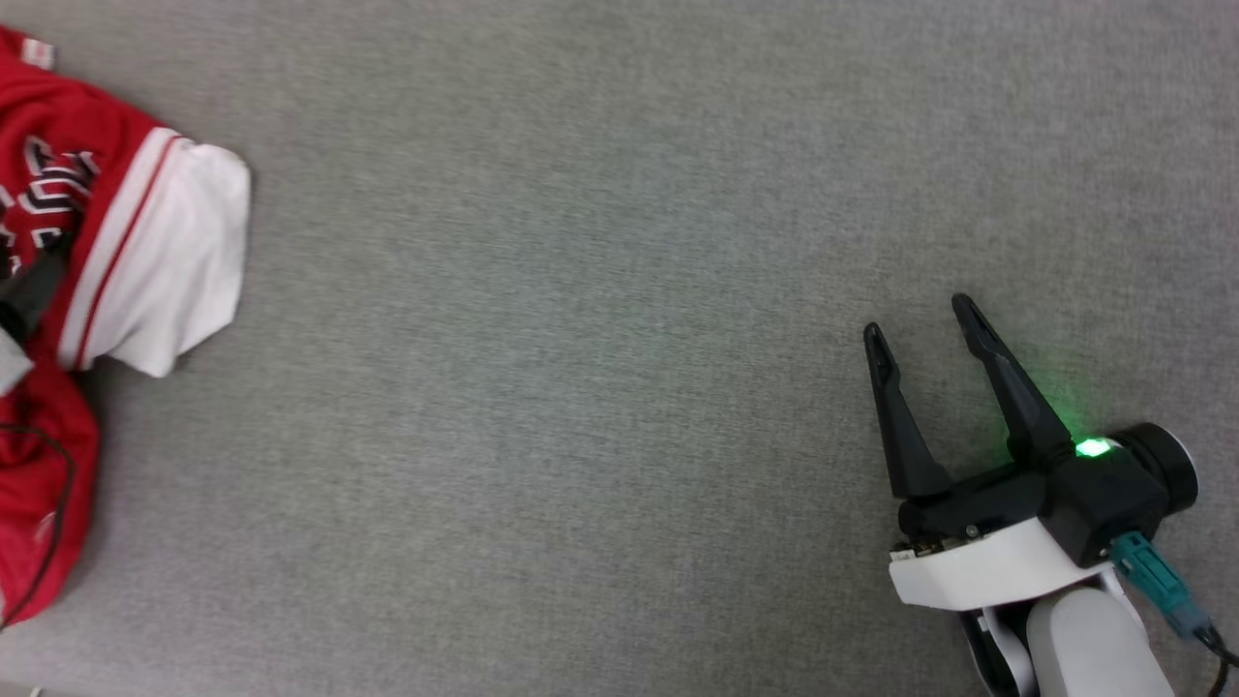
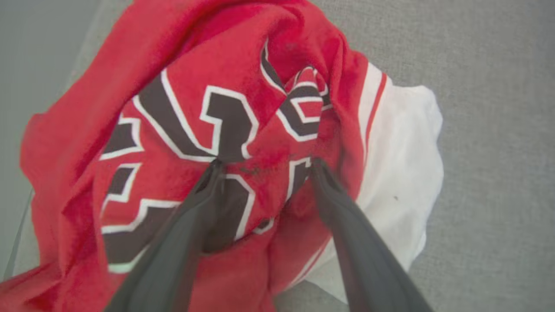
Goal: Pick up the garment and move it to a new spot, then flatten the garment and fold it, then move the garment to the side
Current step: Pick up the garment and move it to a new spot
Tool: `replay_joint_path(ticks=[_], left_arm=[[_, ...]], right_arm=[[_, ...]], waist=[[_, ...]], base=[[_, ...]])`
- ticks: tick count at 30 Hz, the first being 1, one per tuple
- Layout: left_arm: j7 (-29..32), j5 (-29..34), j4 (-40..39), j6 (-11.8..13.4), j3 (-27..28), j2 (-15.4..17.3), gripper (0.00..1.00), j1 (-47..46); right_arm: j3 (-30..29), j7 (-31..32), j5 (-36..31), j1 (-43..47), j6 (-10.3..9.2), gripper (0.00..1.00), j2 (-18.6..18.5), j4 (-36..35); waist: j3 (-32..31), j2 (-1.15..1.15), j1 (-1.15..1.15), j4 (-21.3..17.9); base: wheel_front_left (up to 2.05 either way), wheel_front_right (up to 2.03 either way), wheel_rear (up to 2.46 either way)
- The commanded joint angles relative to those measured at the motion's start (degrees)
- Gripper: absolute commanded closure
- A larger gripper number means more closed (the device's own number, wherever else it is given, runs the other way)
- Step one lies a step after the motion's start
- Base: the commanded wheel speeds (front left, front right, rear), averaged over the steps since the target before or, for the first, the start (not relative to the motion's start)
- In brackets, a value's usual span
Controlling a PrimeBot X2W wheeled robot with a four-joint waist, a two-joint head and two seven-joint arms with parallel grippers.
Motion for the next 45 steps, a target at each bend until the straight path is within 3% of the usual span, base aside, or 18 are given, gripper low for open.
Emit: replay_joint_path(ticks=[1, 6, 12, 13, 14, 15, 23, 31, 37, 42, 45], left_arm=[[2.7, -2.9, 0.2, 0.1, -0.4, 1.2, 0.0, -1.1], [11.0, -9.5, 1.3, 0.1, -2.8, 3.4, 0.0, -2.2], [17.7, -13.8, 0.3, -0.1, -7.1, 3.1, 0.0, -1.2], [18.5, -14.6, 0.1, -0.1, -7.6, 3.0, 0.21, -1.1], [19.3, -15.4, -0.2, -0.1, -8.2, 3.0, 0.82, -0.9], [19.6, -16.0, -0.6, -0.1, -8.5, 3.2, 1.0, -0.7], [13.8, -18.3, -6.9, 0.0, -9.4, 7.3, 1.0, 1.3], [6.2, -21.3, -15.8, 0.0, -10.2, 7.5, 1.0, 5.6], [2.0, -23.0, -24.0, 0.0, -11.3, 6.4, 1.0, 9.9], [-1.1, -20.8, -28.2, 0.0, -14.1, 3.1, 1.0, 11.5], [-2.9, -18.4, -28.7, 0.3, -16.1, -0.8, 1.0, 10.7]], right_arm=[[0.1, 0.0, -0.3, -0.4, -0.04, 0.0, -0.1, 0.5], [-0.3, 0.1, -0.5, -0.7, -0.07, 0.0, -0.2, 0.5], [-1.1, 0.3, -0.8, -0.7, -0.08, 0.0, -0.3, 0.6], [-1.1, 0.3, -0.8, -0.8, -0.08, 0.0, -0.3, 0.7], [-1.0, 0.3, -0.8, -1.0, -0.08, 0.0, -0.2, 0.8], [-0.9, 0.3, -0.7, -1.0, -0.08, 0.0, -0.2, 0.9], [-0.5, 0.1, 0.8, -1.4, -0.06, 0.0, 0.0, 1.1], [0.9, -0.1, 4.1, -0.1, -0.04, 0.0, 0.2, 2.7], [0.9, -0.1, 6.3, 0.8, -0.04, 0.0, 0.3, 3.6], [0.5, -0.1, 7.5, 1.4, -0.04, 0.0, 0.3, 3.9], [0.2, -0.1, 7.9, 1.6, -0.04, 0.0, 0.3, 3.9]], waist=[[2.0, 0.0, -0.01, -1.4], [4.4, 0.0, -0.01, -2.5], [5.4, 0.0, -0.01, -2.8], [5.4, 0.0, -0.01, -2.9], [5.4, 0.0, -0.01, -2.9], [5.2, 0.0, -0.01, -2.9], [0.0, 0.0, -0.01, -3.7], [-8.4, 0.0, -0.01, -5.3], [-13.5, 0.0, -0.01, -7.0], [-16.5, 0.0, -0.01, -8.7], [-17.5, 0.0, -0.01, -10.0]], base=[[0.0, 0.0, 0.0], [0.0, 0.0, 0.0], [0.0, 0.0, 0.0], [0.0, 0.0, 0.0], [0.0, 0.0, 0.0], [0.0, 0.0, 0.0], [0.0, 0.0, 0.0], [0.0, 0.0, 0.0], [0.0, 0.0, 0.0], [0.0, 0.0, 0.0], [0.0, 0.0, 0.0]])
